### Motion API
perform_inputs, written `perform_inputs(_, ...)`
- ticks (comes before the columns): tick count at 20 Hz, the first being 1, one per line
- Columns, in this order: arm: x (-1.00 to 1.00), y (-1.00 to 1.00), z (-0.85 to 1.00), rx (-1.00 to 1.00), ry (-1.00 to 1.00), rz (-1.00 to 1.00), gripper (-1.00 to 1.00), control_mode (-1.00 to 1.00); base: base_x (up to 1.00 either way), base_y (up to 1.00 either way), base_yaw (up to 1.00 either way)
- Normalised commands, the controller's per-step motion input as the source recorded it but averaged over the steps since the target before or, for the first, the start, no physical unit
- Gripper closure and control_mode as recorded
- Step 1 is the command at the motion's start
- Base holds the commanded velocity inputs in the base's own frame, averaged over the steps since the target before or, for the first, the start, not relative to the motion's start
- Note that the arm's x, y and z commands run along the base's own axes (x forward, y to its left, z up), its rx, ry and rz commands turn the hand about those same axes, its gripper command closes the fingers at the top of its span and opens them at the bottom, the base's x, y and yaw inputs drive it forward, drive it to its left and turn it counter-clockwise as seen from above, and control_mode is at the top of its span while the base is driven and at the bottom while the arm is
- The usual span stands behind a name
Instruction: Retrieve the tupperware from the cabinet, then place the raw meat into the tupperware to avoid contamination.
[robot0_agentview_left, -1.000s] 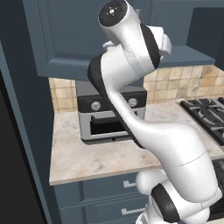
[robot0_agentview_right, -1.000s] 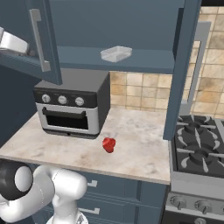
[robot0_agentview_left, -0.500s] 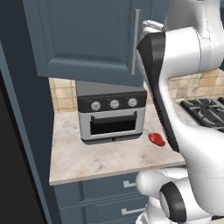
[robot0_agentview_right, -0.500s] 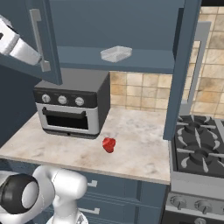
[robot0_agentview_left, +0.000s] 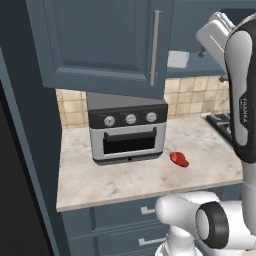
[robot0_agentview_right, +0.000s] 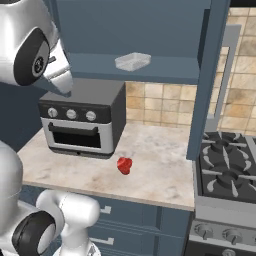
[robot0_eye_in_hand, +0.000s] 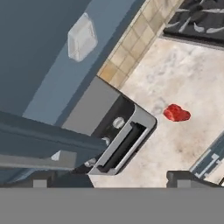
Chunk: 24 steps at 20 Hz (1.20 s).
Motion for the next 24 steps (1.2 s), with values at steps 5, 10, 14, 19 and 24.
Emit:
perform_inputs(5,0.25,-0.36,-0.15,0.50,0.08,0.07,-1.00,-1.00,0.00,0.00,0.00)
perform_inputs(10,0.47,-0.20,-0.19,0.50,0.14,0.10,-1.00,-1.00,0.00,0.00,0.00)
perform_inputs(14,0.58,-0.04,-0.07,0.47,0.15,0.13,-1.00,-1.00,0.00,0.00,0.00)
perform_inputs(19,0.68,0.02,0.00,0.26,0.25,0.19,-1.00,-1.00,0.00,0.00,0.00)
perform_inputs(24,0.66,0.02,0.00,0.13,0.19,0.18,-1.00,-1.00,0.00,0.00,0.00)
